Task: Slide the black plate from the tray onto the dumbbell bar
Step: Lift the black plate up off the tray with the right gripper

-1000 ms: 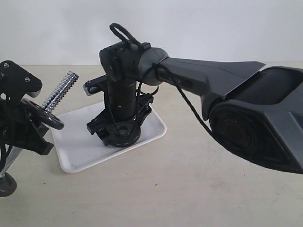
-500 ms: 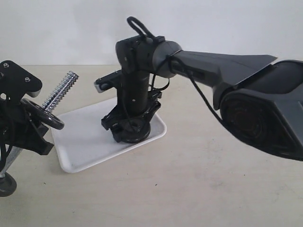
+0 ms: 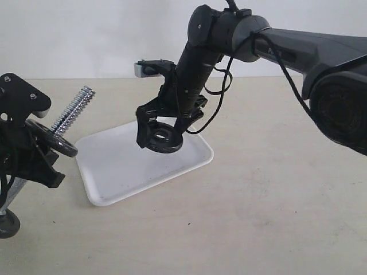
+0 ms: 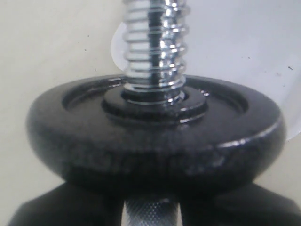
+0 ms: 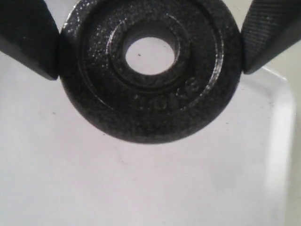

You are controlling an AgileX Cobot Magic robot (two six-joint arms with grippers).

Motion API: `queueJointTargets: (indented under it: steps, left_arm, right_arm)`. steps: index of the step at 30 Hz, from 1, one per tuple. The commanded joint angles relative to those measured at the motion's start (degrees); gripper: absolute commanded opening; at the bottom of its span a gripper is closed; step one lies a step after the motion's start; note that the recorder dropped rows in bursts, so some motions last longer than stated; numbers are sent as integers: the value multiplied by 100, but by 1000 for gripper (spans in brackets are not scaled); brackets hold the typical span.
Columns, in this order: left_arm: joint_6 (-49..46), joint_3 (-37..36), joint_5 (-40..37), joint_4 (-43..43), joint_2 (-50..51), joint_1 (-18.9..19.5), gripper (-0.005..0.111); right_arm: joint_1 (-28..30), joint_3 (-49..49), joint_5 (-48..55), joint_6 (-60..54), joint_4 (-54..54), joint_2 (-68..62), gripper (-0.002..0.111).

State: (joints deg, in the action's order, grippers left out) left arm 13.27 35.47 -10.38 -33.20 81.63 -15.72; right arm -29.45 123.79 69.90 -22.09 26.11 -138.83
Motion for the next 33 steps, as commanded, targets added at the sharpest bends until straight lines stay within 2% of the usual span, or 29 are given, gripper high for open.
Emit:
queueJointTargets:
  steps: [1, 5, 13, 21, 33]
  left_arm:
    - [-156, 185, 2732, -223, -227, 10, 4]
    - [-321, 185, 2635, -223, -227, 10, 4]
    - [-497, 185, 2635, -223, -227, 10, 4]
    - [-926, 185, 2501, -237, -227, 10, 4]
    - [-1035, 185, 2486, -262, -227, 10, 4]
  right_arm:
    - [48, 26, 6, -254, 487, 277, 0]
    - [158, 26, 6, -434, 759, 397, 0]
    - [705, 26, 6, -1033, 2568, 445, 0]
    - [876, 26, 6, -1198, 3101, 445, 0]
    - [891, 26, 6, -1067, 3833, 496, 0]
